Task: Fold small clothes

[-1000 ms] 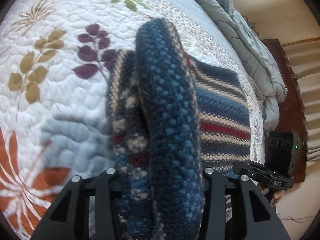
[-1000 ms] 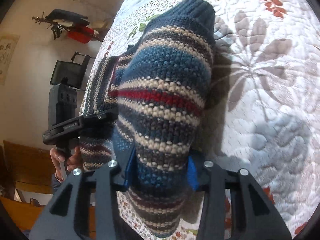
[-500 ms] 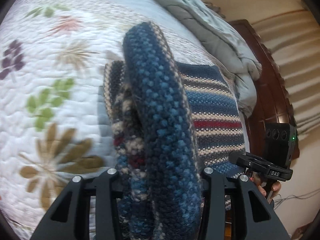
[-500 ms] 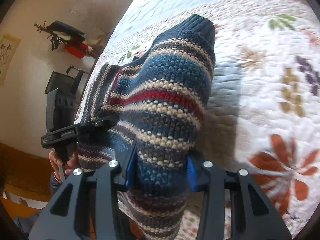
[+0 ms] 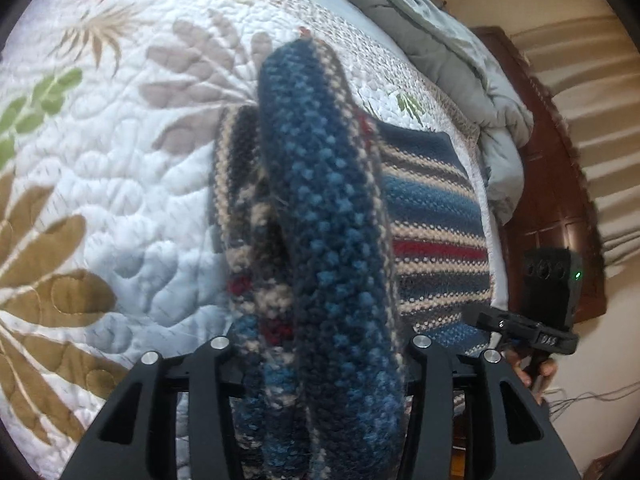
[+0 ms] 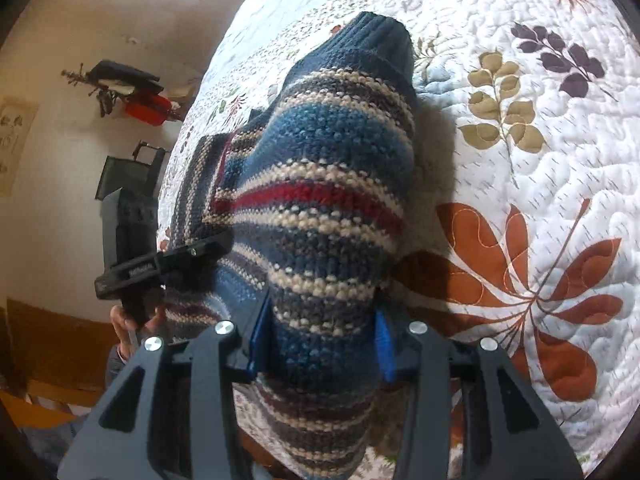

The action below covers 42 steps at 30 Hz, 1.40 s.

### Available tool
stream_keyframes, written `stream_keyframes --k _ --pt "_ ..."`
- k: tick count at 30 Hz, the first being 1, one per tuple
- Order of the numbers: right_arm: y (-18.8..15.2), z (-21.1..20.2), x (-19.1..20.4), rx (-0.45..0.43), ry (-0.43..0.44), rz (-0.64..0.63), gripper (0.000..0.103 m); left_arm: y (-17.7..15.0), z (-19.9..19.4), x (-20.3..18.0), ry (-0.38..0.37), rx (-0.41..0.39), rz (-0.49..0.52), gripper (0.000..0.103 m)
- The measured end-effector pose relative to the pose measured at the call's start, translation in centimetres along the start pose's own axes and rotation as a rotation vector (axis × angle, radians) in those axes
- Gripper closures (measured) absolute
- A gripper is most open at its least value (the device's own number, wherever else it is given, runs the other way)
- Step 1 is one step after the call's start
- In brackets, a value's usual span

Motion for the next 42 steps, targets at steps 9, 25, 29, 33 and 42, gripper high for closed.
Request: stream_keyframes --k 9,25,29,33,42 --pt "-1.4 -2.1 0.2 -0.029 -0.060 -0.043 0.039 -0.7 -1.7 -1.6 0.090 -0.008 0.044 0.046" --pt "-9.1 -1.6 -0.4 0.010 -0.025 0.032 0.062 -8.3 -3.7 -2.7 0.274 -0.096 0.135 0.045" --pt "-9.6 -1.7 -1.1 0.026 -0.058 0.030 0.078 -8.3 -3.2 -1.7 0.287 -0.079 0.102 0.058" --pt "-10.3 -0.9 -1.6 0.059 -0.141 0.023 0.080 -8.6 -2.6 -1.2 0.309 -0.064 0.109 0.059" --pt "-10.2 0.2 -2.3 0.069 -0.152 0.035 0.074 -8.1 -2.0 -1.4 0.299 -0.061 0.098 0.056"
Point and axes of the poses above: each gripper's, at about its wrist camera, not at the fingertips, and z roughly the way its jaws point, x to its left, y to its top, the point moved 6 cm from there along z, roughly the way its jaws point, and after that the axes turned 4 degrees about y, right-handed, at the moved point
